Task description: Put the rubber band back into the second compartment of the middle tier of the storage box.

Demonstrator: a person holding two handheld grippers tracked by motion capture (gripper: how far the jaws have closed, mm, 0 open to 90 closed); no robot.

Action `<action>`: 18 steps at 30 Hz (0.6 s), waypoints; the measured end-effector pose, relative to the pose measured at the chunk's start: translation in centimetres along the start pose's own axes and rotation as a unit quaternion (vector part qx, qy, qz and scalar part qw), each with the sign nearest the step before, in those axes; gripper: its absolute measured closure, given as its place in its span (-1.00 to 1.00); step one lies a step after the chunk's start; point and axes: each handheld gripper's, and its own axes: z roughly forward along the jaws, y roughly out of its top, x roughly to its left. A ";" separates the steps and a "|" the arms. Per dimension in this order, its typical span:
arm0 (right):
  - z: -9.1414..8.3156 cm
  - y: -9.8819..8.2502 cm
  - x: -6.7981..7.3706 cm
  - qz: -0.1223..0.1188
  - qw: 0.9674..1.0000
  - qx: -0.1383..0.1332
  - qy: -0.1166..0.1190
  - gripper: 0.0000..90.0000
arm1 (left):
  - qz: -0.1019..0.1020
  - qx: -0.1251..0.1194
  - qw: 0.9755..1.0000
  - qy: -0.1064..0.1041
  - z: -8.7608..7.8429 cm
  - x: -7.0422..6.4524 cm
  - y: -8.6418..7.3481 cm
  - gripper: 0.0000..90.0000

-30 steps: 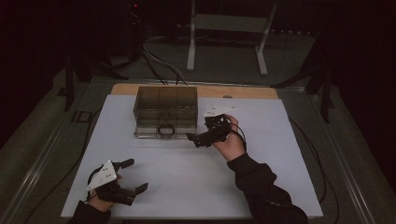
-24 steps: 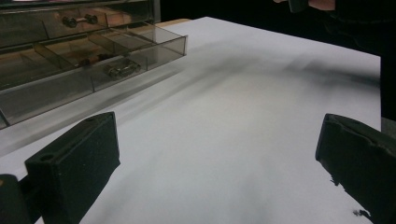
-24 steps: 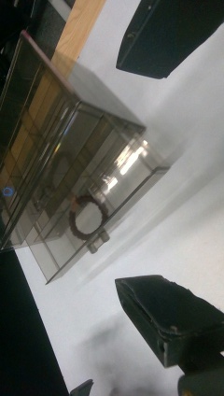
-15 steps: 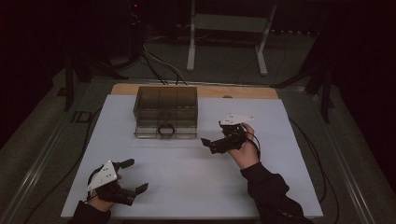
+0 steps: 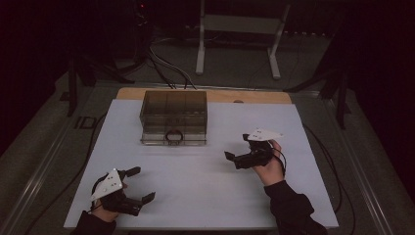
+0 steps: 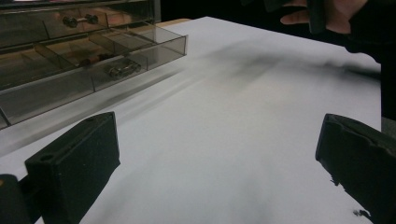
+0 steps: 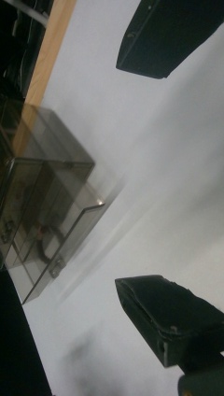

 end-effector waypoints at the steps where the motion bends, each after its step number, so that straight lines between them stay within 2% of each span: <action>1: -0.2 -0.3 -0.2 0.003 1.000 -0.001 0.000 -1.00 | 0.001 0.000 1.000 0.001 0.0 0.0 0.0 -0.99; 11: -2.6 -3.3 -1.4 0.011 1.000 -0.009 -0.011 -1.00 | 0.001 0.001 1.000 0.000 0.0 0.0 0.0 -0.99; 18: -4.3 -5.2 -2.0 0.029 0.999 -0.012 -0.011 -1.00 | 0.001 0.001 1.000 0.000 0.0 -0.1 0.0 -0.99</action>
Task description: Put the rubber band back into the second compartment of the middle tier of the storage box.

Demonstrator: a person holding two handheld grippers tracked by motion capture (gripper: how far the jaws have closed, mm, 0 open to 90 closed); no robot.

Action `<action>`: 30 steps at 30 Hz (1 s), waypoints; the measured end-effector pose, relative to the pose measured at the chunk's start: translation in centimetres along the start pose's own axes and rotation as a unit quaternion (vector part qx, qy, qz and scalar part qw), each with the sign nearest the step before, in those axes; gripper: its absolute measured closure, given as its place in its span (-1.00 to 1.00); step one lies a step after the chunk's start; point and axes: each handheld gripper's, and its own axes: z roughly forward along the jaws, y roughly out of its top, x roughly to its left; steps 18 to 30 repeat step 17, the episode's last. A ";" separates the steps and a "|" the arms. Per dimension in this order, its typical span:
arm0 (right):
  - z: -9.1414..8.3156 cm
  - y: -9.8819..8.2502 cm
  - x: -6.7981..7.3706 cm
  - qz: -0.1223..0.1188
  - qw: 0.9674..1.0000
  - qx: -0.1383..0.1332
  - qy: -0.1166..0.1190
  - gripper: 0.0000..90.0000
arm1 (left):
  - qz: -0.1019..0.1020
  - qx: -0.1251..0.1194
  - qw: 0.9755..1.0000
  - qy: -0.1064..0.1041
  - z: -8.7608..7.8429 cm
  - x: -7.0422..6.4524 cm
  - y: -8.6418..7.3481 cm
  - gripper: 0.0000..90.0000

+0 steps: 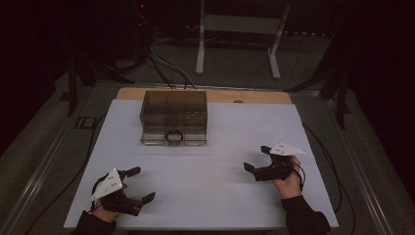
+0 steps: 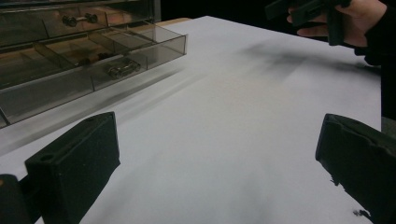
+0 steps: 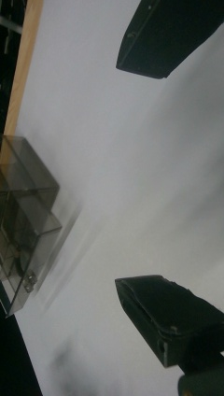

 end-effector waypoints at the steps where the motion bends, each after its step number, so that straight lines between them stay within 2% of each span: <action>1: -0.3 -0.3 -0.1 0.002 1.000 -0.001 0.003 -1.00 | 0.001 0.001 1.000 -0.001 0.0 0.0 0.0 -0.99; 13: -2.2 -2.6 -0.7 0.001 1.000 0.006 -0.017 -1.00 | 0.002 0.003 1.000 0.000 0.1 -0.1 0.0 -0.99; 30: -2.4 -2.8 -0.9 0.004 1.000 0.005 -0.016 -1.00 | 0.002 0.002 1.000 0.000 0.1 -0.1 0.0 -0.99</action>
